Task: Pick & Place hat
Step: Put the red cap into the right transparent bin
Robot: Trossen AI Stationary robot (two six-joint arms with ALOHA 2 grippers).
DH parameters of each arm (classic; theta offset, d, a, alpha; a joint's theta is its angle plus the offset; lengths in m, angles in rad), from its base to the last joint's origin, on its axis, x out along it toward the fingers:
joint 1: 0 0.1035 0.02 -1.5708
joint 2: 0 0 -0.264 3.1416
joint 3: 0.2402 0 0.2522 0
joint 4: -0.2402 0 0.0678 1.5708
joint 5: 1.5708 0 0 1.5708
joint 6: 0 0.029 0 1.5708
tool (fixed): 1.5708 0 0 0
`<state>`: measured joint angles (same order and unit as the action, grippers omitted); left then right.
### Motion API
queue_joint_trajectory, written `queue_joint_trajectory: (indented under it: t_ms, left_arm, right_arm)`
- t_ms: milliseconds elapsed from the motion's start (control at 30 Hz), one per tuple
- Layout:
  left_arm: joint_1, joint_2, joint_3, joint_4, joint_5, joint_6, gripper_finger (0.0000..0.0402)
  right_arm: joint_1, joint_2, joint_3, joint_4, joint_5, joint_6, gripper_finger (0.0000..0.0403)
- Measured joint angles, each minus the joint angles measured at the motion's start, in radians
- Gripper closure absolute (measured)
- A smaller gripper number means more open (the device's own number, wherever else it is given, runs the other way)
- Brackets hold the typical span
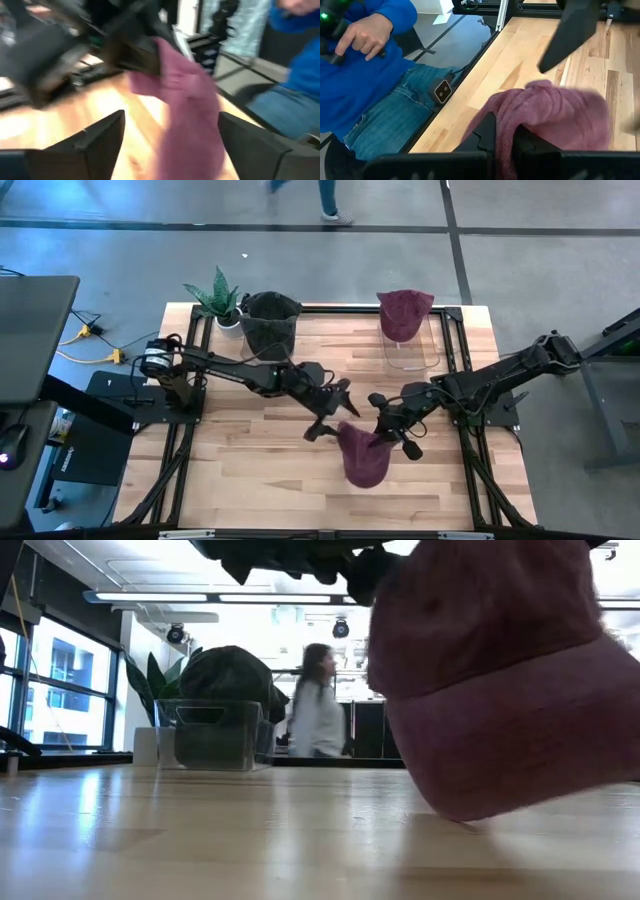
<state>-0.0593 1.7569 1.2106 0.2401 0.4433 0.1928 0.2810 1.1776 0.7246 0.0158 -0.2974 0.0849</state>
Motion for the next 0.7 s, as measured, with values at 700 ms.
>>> queue_joint_trajectory:
  t_ms: [700]
  left_arm:
    - [0.006,0.270,0.138,0.261,0.590,-0.243,0.0156]
  right_arm:
    - [0.003,-0.018,0.001,-0.041,-0.002,0.038,0.0397]
